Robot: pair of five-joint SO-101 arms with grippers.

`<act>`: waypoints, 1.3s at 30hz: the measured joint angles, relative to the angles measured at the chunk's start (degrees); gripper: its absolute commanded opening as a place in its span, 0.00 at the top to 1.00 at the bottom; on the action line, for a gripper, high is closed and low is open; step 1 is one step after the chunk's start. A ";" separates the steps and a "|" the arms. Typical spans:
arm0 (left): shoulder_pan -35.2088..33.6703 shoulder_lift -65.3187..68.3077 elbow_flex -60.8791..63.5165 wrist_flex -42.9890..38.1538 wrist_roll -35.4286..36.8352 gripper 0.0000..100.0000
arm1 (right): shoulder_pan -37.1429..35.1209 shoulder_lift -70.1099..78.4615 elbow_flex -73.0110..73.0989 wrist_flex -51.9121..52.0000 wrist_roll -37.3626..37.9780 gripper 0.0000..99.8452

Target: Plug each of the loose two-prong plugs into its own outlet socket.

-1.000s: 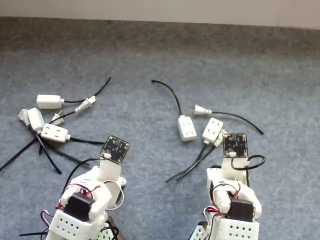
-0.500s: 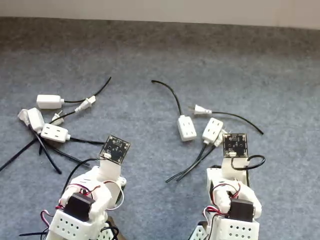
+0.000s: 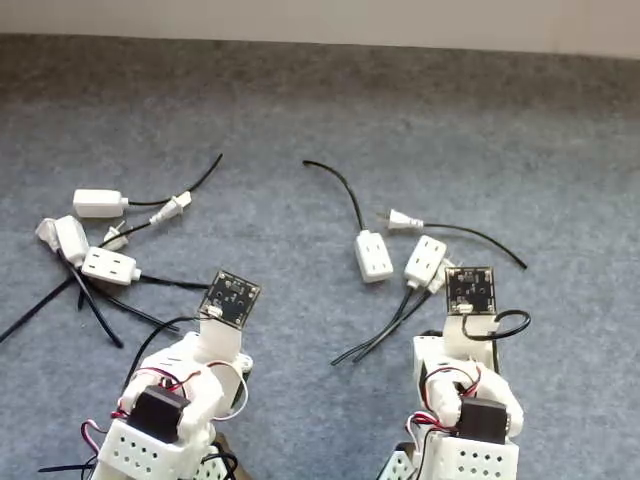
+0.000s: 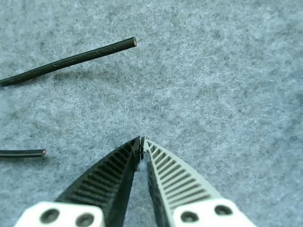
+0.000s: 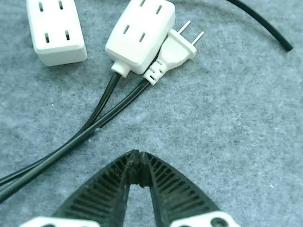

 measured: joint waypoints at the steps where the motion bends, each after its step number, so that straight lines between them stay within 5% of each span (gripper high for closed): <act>1: 0.00 0.00 0.00 0.00 0.00 0.97 | 0.00 0.00 0.00 0.00 0.00 0.99; 11: 1.93 0.00 0.00 0.00 0.00 0.97 | -5.63 0.00 0.00 -0.35 0.00 0.99; 17: 5.10 0.00 0.00 0.00 0.00 0.97 | -4.13 0.00 -1.05 -11.25 -0.09 0.99; 23: 5.71 0.00 0.00 0.00 0.00 0.97 | -4.40 3.43 -22.95 -13.27 0.00 0.98; 30: 5.71 0.00 0.00 0.00 0.00 0.97 | -4.57 34.73 -52.22 -2.99 -13.80 0.80; 39: 5.71 0.00 0.00 0.00 0.00 0.97 | -14.86 84.75 -68.57 3.96 -29.71 0.80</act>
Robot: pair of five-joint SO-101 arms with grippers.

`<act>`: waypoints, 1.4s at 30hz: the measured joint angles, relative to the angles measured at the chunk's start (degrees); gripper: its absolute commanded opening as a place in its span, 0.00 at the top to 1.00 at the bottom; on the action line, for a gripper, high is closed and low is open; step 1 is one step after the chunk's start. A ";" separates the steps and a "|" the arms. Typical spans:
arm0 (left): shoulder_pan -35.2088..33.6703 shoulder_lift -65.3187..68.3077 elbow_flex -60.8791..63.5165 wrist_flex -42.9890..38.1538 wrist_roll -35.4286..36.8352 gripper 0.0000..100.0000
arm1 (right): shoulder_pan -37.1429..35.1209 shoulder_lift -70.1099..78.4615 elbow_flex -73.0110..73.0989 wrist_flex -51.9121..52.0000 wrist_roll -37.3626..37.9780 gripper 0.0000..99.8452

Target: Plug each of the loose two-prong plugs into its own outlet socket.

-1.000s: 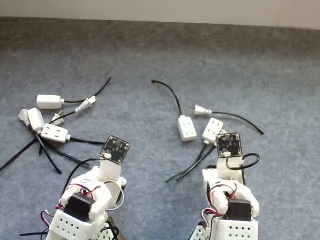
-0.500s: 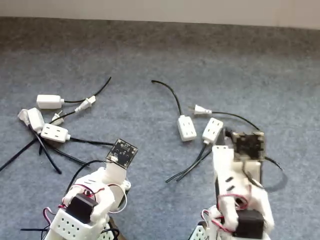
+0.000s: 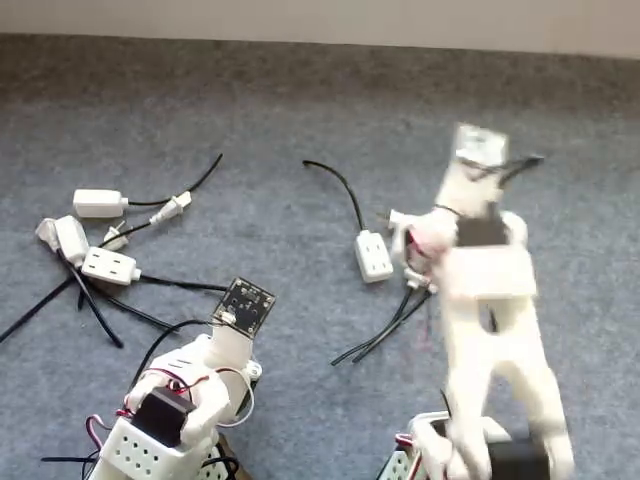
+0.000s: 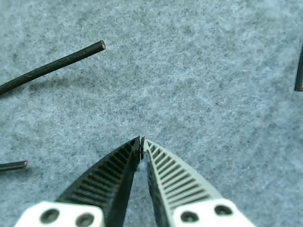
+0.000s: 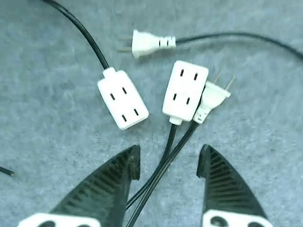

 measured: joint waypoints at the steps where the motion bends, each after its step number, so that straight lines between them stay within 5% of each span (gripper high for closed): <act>1: 0.00 0.00 0.00 0.00 0.00 0.97 | -0.35 3.96 -0.26 -0.97 -0.44 0.80; 7: 0.00 0.00 0.00 0.00 0.00 0.97 | 0.70 17.85 -0.35 -8.53 -1.14 0.80; 26: 0.00 0.00 0.00 0.00 0.00 0.97 | 4.92 29.36 -1.93 -26.20 -1.14 0.80; 33: 0.00 0.00 0.00 0.00 0.00 0.97 | 5.89 30.59 -5.01 -23.38 -1.14 0.98; 42: 0.00 0.00 0.00 0.00 0.00 0.97 | 5.27 19.78 -14.77 -8.44 -3.25 0.99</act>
